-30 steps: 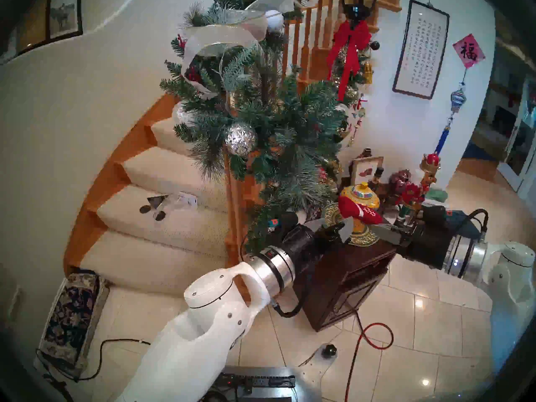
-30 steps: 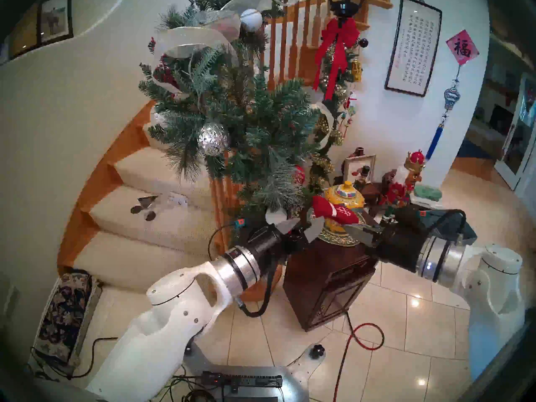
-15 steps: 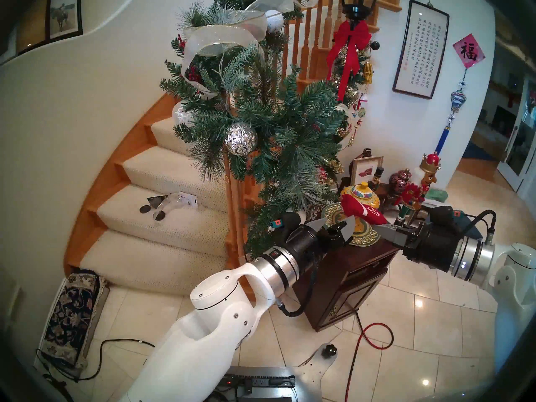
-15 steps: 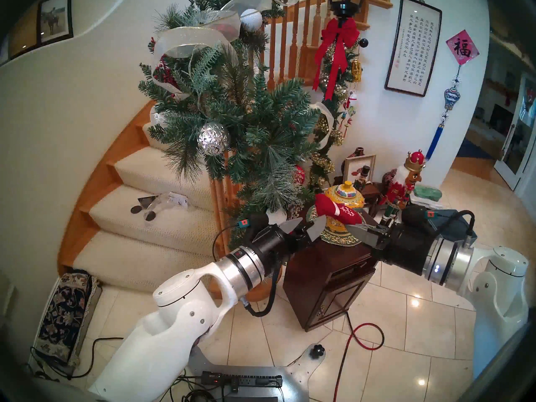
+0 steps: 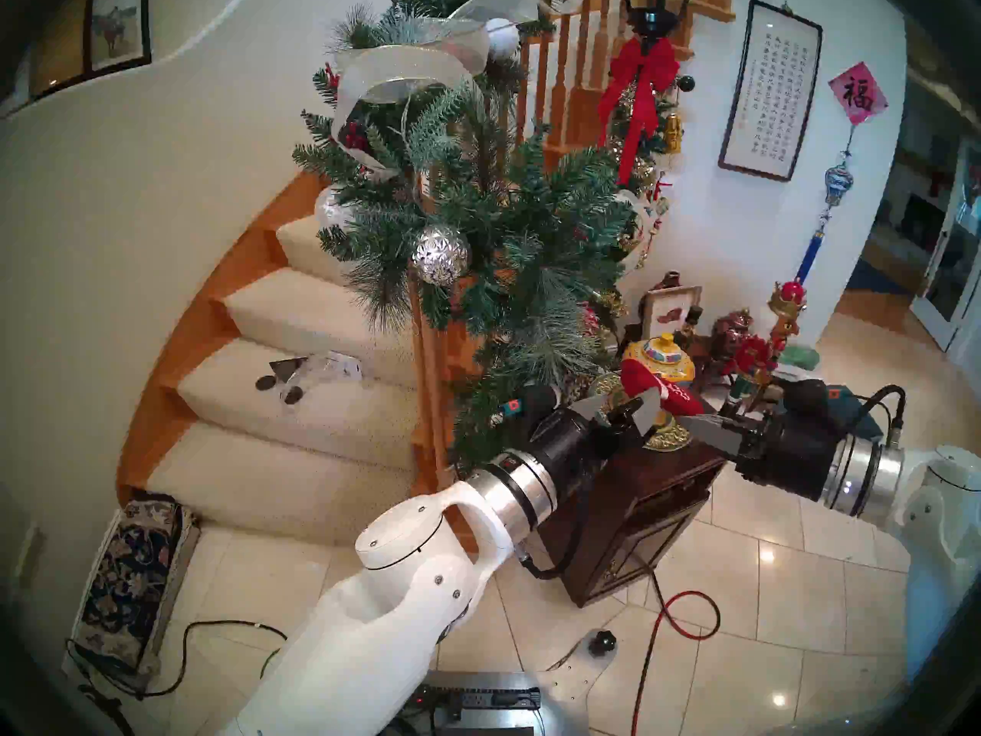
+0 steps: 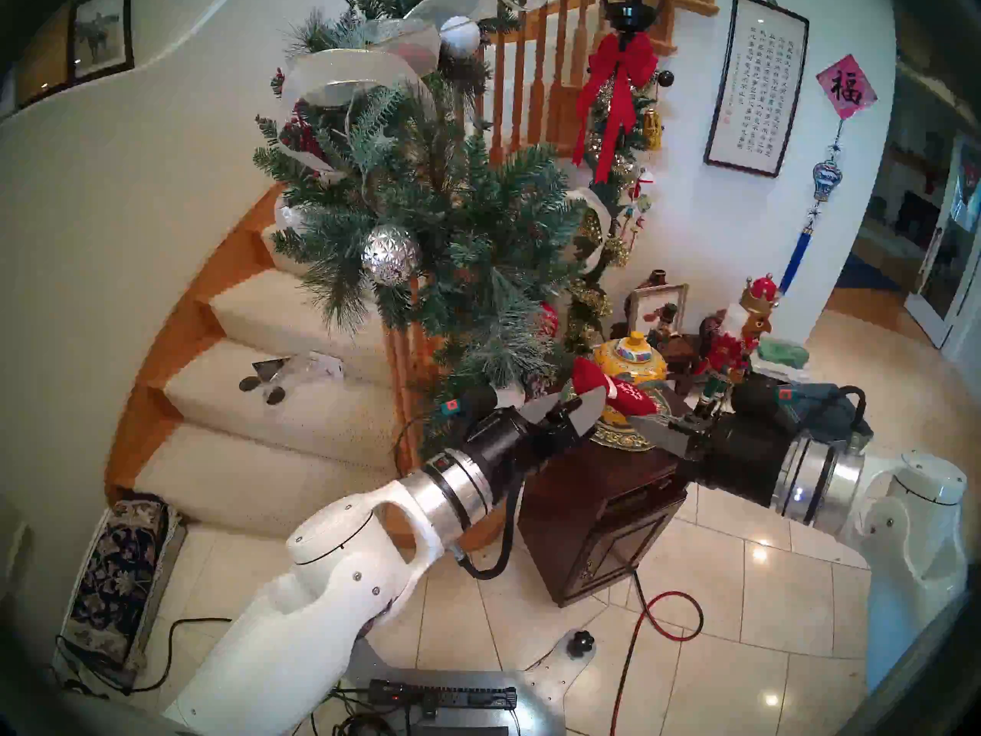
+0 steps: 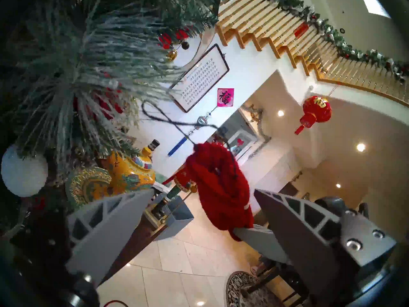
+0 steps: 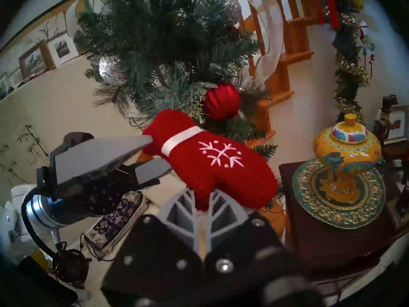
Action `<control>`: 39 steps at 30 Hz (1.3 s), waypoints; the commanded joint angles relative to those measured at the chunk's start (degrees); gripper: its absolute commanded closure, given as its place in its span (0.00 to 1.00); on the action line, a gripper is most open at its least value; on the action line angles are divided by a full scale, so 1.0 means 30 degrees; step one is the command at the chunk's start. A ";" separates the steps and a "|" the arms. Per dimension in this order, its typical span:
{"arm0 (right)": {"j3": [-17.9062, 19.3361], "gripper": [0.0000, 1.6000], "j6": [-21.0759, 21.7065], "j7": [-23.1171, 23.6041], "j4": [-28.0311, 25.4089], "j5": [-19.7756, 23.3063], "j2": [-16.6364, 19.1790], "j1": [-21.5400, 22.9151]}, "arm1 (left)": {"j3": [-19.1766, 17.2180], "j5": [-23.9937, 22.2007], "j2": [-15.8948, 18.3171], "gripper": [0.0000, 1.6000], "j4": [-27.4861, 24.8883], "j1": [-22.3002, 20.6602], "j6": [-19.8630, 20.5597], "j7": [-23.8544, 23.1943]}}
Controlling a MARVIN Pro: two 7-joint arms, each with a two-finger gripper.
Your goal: Hang the ornament onto the Christmas-tree-style decoration
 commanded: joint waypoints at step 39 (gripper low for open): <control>-0.0365 1.00 -0.0250 0.0315 -0.0354 0.0040 0.0030 0.0218 | 0.3044 -0.1371 0.1534 0.07 -0.0043 -0.2160 -0.3897 0.2508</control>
